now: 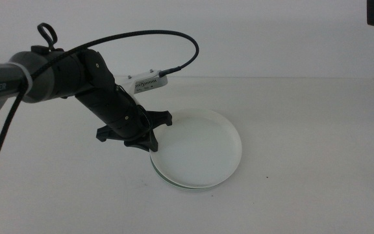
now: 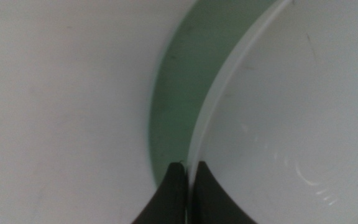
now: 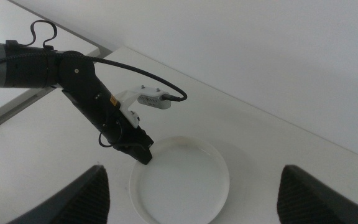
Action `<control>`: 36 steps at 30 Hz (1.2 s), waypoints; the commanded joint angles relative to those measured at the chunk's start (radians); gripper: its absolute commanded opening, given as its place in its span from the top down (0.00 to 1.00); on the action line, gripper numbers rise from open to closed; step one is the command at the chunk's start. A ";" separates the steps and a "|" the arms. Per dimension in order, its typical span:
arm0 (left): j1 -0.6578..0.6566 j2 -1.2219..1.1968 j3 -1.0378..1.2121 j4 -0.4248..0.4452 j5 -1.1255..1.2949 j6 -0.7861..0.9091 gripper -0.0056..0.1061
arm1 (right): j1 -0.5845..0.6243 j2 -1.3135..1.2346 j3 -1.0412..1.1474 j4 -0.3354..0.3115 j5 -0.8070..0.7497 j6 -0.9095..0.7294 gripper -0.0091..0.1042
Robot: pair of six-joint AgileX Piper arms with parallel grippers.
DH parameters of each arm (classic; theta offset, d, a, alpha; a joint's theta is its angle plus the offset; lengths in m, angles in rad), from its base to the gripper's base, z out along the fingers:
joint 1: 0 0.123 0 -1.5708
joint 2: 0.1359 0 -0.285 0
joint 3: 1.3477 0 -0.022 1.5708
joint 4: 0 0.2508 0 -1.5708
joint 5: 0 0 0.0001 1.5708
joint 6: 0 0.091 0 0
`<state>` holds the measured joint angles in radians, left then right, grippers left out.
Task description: Stack the three bowls on top of each other.
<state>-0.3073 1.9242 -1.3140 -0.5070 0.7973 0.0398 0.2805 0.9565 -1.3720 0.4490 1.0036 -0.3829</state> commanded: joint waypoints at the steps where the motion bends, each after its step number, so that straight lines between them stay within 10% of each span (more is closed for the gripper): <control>1: -0.003 -0.004 -0.009 0.030 -0.006 -0.040 0.97 | -0.006 -0.002 0.003 0.003 -0.008 -0.010 0.14; 13: -0.003 0.014 -0.009 0.028 -0.013 -0.040 0.97 | -0.006 -0.002 0.003 0.003 -0.008 -0.010 0.14; 19: -0.003 0.014 -0.009 -0.014 -0.011 0.009 0.60 | -0.006 -0.002 0.003 0.003 -0.008 -0.010 0.14; 24: 0.022 -0.024 -0.058 -0.091 0.092 0.182 0.11 | -0.006 -0.002 0.003 0.003 -0.008 -0.010 0.14; 36: 0.037 -0.766 0.263 0.096 -0.249 0.163 0.11 | -0.006 -0.002 0.003 0.003 -0.008 -0.010 0.14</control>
<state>-0.2709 1.2567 -1.1214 -0.4668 0.6255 0.2380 0.2805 0.9565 -1.3720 0.4490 1.0036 -0.3829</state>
